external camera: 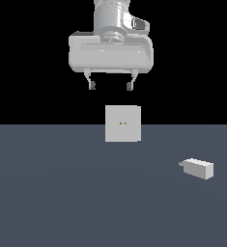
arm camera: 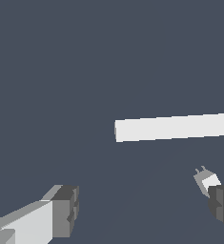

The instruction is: Plug the charger into the wall socket.

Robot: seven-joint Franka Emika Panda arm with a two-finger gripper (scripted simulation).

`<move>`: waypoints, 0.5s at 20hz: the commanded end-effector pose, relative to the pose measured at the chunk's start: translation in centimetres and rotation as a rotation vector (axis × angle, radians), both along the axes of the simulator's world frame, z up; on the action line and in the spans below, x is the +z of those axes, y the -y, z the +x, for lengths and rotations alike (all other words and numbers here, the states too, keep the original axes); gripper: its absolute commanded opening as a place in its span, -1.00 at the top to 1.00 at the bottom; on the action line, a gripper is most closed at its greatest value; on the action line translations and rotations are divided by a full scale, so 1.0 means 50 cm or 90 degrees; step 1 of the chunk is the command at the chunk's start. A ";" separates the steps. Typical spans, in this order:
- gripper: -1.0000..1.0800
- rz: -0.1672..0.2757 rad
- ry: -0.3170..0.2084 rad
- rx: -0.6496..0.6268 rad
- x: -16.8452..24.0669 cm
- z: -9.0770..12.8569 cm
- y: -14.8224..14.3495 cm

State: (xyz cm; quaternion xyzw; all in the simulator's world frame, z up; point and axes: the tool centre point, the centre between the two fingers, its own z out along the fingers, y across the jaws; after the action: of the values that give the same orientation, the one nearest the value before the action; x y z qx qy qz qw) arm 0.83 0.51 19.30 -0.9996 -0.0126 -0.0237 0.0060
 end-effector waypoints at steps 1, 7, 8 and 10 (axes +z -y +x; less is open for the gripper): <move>-0.92 0.000 0.000 0.000 0.000 0.000 0.000; -0.92 0.001 0.006 0.007 -0.005 -0.006 0.007; -0.92 0.002 0.008 0.010 -0.007 -0.009 0.010; -0.92 0.003 0.013 0.016 -0.011 -0.014 0.017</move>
State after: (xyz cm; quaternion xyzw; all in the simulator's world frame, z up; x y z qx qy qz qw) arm 0.31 -0.07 18.90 -0.9992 -0.0221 -0.0313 0.0076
